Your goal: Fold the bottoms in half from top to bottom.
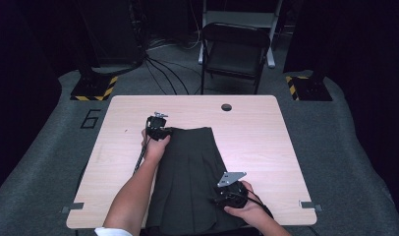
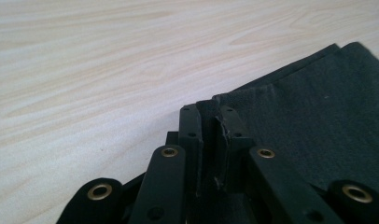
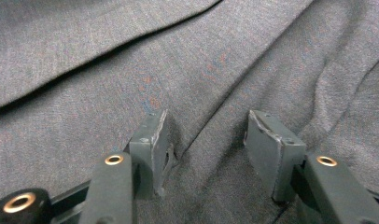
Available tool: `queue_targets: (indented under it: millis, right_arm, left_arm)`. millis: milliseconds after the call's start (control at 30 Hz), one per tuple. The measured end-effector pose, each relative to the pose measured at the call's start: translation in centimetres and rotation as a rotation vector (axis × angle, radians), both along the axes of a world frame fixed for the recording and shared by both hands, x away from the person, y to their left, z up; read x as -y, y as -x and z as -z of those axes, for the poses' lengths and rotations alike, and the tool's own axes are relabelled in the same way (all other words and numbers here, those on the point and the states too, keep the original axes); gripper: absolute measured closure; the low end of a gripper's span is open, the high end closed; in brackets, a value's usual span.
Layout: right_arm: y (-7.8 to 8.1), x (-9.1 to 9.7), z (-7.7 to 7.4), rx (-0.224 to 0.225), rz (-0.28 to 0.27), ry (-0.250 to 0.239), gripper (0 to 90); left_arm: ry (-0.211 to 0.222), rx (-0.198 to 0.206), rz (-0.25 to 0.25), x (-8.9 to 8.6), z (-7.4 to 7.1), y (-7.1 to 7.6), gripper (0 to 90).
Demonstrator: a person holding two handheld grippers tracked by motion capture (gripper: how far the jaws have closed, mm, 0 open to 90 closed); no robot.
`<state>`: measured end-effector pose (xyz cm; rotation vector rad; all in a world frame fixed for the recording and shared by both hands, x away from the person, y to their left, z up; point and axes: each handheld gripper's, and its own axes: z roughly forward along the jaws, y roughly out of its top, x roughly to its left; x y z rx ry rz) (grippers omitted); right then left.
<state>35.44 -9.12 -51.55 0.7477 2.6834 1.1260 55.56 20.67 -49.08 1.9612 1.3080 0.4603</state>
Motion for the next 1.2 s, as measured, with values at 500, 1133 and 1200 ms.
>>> queue_targets:
  millis: [500, 1133, 1200]
  right_arm:
    - [-0.2, -0.2, -0.3, -0.01, 0.006, 0.018, 46.0]
    - [-0.3, -0.2, -1.0, 0.031, 0.047, -0.013, 45.2]
    - [-0.3, -0.2, -0.8, 0.031, 0.057, -0.012, 44.7]
  left_arm:
    - [0.061, 0.082, 0.035, -0.1, -3.4, 1.3, 82.4]
    - [0.031, 0.217, 0.19, 3.3, -8.9, 3.2, 82.6]
    - [0.036, 0.228, 0.227, 3.7, -9.1, 3.9, 82.6]
